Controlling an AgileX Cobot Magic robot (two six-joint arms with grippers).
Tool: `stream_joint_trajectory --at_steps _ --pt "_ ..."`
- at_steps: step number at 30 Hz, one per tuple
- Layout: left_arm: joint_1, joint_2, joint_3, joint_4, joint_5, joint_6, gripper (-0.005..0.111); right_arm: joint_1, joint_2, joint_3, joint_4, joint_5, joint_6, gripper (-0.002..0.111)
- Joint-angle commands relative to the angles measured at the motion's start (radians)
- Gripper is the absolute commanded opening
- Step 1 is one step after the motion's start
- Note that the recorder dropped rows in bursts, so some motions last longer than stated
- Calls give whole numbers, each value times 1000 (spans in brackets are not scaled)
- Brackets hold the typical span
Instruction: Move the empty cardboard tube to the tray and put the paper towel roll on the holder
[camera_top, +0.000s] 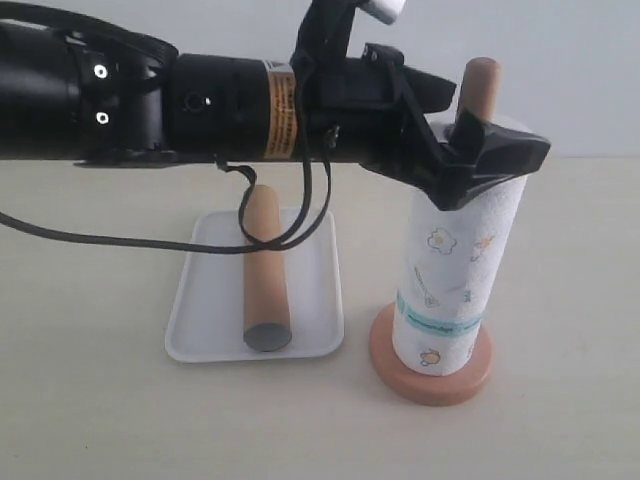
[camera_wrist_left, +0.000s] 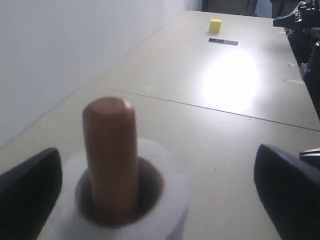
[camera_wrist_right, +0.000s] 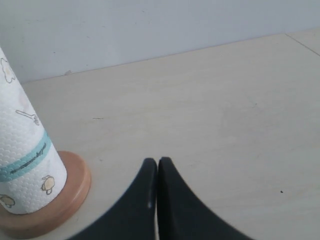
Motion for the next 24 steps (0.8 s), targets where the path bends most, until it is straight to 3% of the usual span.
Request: stream_joint_trajectory --at_steps 1,8,12,16,17,20,24 --pt "0 -71 2 49 49 -34 97 -3 -5 -1 -4 -5 0 0" --pt "0 -181 2 96 95 -140 97 -3 -5 -1 -4 -5 0 0" --pt "0 -241 2 282 95 -316 97 -3 -5 -1 -4 -5 0 0" --pt "0 -294 2 526 47 -621 94 -3 -5 -1 -4 -5 0 0" --pt "0 -304 2 530 22 -681 92 -3 -5 -1 -4 -5 0 0" --pt "0 -316 9 530 -124 -734 72 -3 -5 -1 -4 -5 0 0" --pt "0 -314 32 530 -318 -714 31 -3 -5 -1 -4 -5 0 0"
